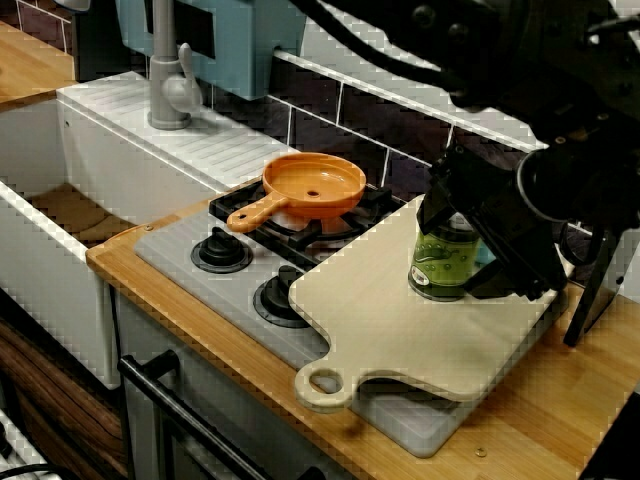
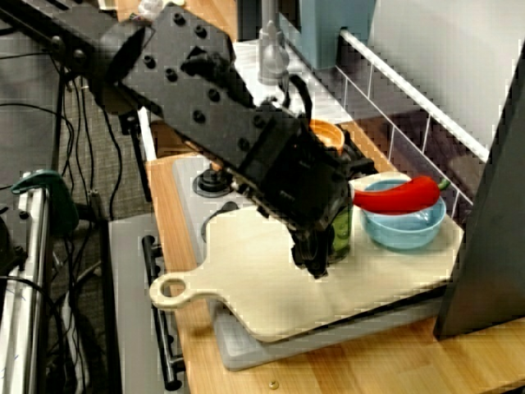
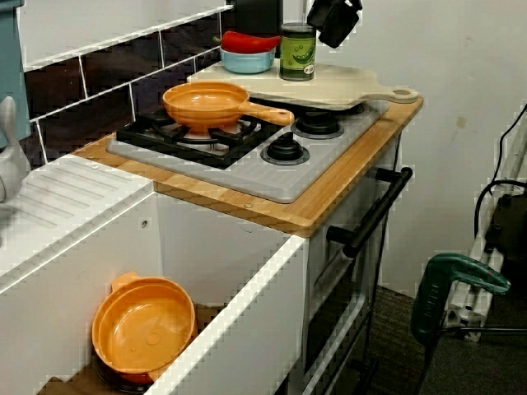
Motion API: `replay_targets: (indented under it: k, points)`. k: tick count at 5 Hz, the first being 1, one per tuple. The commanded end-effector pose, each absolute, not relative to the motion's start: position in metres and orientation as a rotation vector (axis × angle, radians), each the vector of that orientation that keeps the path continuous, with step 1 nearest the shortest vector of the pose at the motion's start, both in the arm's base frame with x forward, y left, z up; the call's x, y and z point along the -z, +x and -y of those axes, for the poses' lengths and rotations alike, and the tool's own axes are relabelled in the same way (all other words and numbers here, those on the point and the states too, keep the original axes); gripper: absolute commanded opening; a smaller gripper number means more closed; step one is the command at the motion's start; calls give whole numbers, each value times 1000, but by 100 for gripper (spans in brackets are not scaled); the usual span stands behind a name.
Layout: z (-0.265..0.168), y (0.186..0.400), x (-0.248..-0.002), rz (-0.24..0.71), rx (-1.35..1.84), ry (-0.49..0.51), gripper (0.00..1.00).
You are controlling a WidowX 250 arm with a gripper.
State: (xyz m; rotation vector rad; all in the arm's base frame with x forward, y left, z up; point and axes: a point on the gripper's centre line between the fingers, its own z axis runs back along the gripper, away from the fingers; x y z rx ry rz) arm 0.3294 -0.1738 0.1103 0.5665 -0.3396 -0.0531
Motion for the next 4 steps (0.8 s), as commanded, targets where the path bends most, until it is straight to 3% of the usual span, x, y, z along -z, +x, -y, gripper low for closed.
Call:
replay_targets:
  k: [1, 3, 4]
  points:
    - [160, 327, -157, 382, -5, 465, 100]
    - [144, 325, -155, 394, 54, 334, 100]
    - [143, 325, -153, 403, 24, 329, 100]
